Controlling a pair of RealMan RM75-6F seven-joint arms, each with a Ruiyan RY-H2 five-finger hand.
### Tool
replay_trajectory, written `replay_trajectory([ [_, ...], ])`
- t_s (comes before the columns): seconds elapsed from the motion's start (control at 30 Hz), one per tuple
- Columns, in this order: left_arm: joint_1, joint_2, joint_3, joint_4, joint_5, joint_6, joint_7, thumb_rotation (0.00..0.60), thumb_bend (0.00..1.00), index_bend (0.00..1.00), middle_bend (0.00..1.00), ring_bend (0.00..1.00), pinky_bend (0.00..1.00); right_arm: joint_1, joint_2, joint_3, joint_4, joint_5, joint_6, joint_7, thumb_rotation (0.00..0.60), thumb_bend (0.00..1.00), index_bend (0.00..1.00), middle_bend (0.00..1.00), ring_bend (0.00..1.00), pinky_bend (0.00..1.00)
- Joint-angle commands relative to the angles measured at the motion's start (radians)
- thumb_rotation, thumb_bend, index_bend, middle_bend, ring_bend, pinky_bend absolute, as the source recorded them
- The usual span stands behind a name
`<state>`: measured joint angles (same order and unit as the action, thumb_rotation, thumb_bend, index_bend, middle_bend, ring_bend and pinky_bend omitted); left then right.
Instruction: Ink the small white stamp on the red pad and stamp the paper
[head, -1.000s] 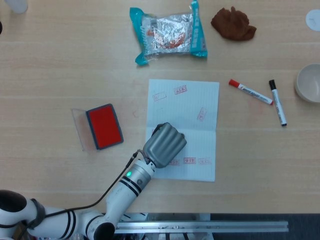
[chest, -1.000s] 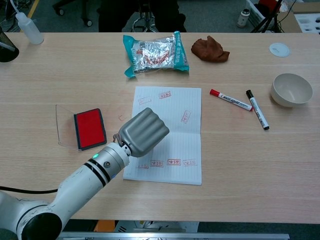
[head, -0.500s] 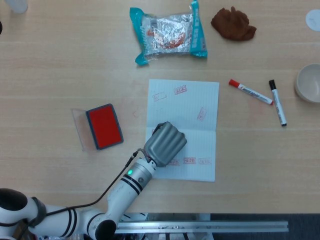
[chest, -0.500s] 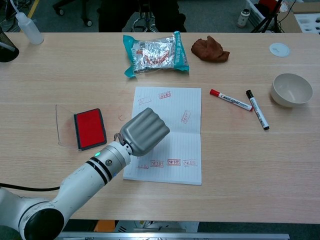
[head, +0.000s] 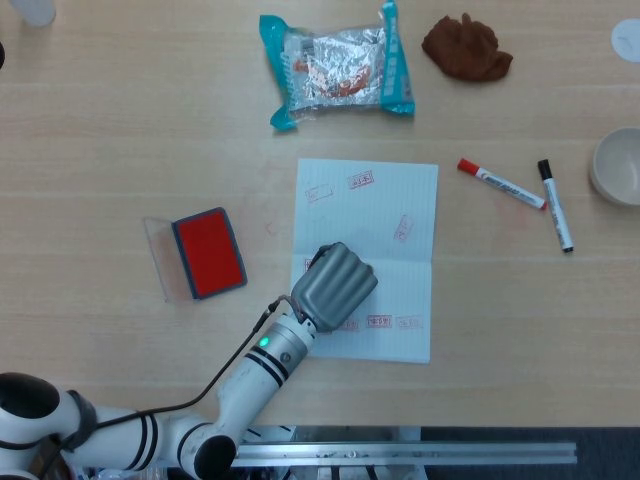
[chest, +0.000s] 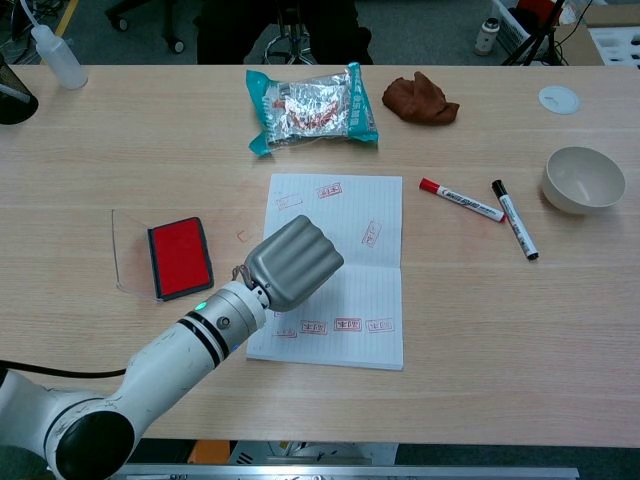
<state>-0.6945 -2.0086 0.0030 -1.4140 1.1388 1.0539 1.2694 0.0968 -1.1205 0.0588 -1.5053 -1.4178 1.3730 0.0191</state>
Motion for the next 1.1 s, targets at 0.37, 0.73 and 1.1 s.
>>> replay_trajectory([
  [0.37, -0.012, -0.002, 0.005, 0.004, -0.024, 0.001, 0.017, 0.6, 0.26, 0.62, 1.0, 1.0, 1.0, -0.001, -0.001, 0.001, 0.002, 0.0, 0.001, 0.002, 0.6, 0.12, 0.21, 0.32, 0.22, 0.27],
  [0.73, -0.023, 0.064, -0.005, -0.075, 0.018, 0.053, 0.02, 0.6, 0.26, 0.62, 1.0, 1.0, 1.0, -0.001, -0.002, 0.005, -0.001, -0.002, 0.005, 0.004, 0.6, 0.12, 0.21, 0.32, 0.22, 0.27],
  [1.1, -0.014, 0.193, -0.005, -0.207, 0.087, 0.116, -0.017, 0.6, 0.26, 0.61, 1.0, 1.0, 1.0, 0.006, -0.003, 0.006, -0.011, -0.013, 0.005, 0.001, 0.6, 0.12, 0.21, 0.32, 0.22, 0.27],
])
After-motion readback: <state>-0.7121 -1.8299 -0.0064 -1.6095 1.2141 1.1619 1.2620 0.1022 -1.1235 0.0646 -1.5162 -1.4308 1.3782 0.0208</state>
